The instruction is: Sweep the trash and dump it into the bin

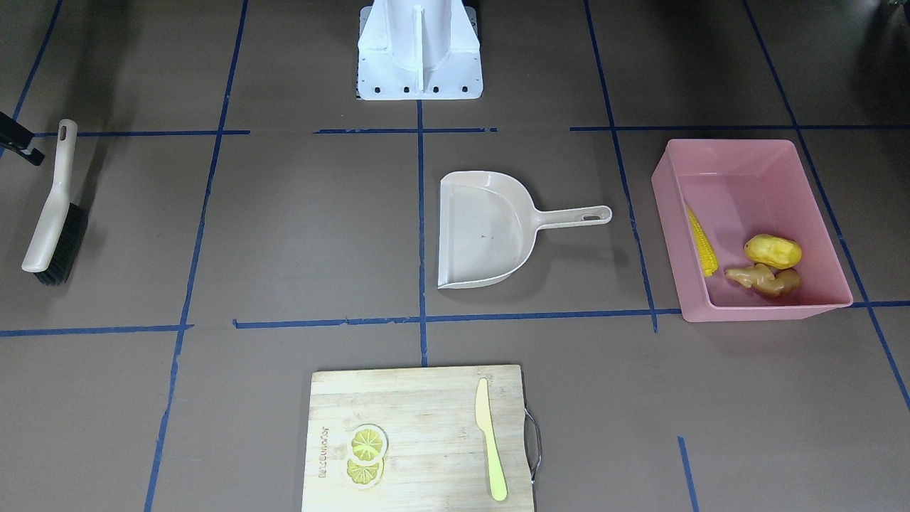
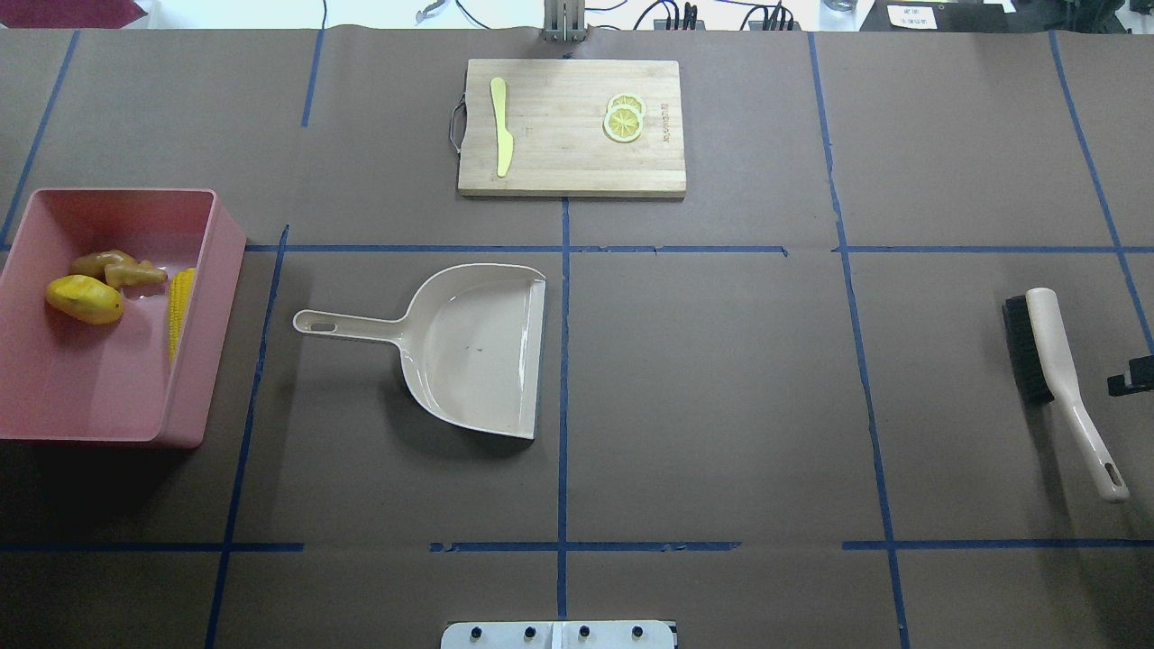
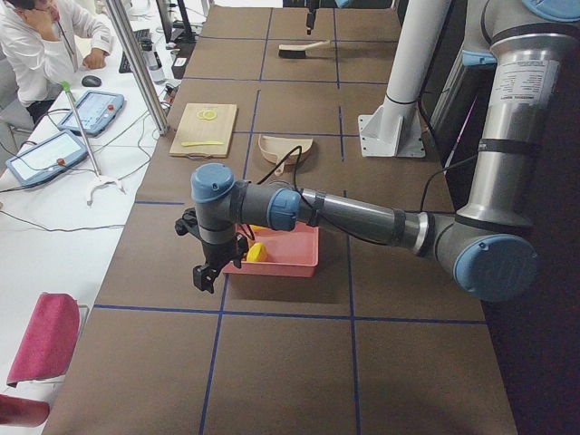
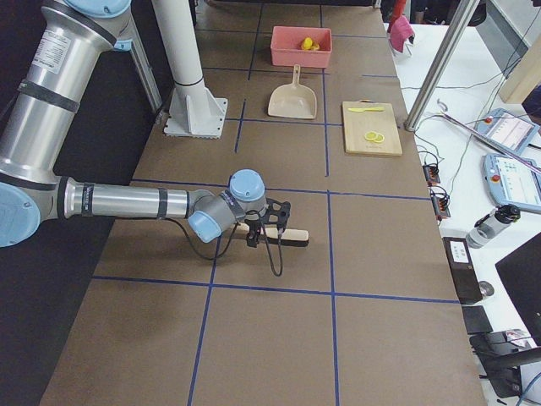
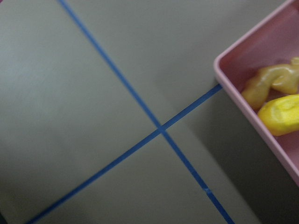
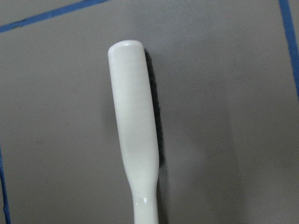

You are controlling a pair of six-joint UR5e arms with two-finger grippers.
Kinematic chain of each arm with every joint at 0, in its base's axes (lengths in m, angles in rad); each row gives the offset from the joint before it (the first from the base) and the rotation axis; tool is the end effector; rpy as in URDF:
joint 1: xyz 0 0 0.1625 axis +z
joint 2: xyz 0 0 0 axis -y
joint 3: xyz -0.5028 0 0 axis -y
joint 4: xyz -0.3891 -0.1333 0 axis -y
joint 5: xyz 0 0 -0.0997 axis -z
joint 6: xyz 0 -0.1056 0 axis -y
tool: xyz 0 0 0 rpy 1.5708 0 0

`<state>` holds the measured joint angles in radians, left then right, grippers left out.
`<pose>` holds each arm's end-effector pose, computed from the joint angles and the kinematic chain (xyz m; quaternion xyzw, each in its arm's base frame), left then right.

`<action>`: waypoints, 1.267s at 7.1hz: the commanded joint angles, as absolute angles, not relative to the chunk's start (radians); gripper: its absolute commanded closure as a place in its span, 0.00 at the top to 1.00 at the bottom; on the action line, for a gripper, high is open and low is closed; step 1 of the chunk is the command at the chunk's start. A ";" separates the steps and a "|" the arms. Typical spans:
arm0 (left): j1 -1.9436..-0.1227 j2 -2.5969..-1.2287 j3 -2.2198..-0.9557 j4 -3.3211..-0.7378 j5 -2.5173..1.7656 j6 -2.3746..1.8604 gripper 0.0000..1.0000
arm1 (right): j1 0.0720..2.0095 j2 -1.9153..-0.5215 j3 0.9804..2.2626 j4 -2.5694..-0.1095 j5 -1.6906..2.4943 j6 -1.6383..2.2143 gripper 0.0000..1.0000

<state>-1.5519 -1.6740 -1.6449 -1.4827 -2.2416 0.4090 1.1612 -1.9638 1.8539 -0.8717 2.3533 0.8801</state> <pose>-0.0574 -0.5427 0.6675 0.1050 0.3144 0.2146 0.9187 -0.0729 -0.3158 0.6765 -0.0048 -0.4530 0.0985 0.8860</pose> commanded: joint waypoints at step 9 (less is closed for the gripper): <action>-1.583 -1.631 -1.580 -1.420 -2.382 0.127 1.00 | 1.565 -1.698 1.829 -1.756 2.352 -0.031 1.00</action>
<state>-1.5830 -1.6307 -1.5775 -1.4197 -2.3814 0.1313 1.5635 -1.7018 1.8387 -1.7468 2.3522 -0.0104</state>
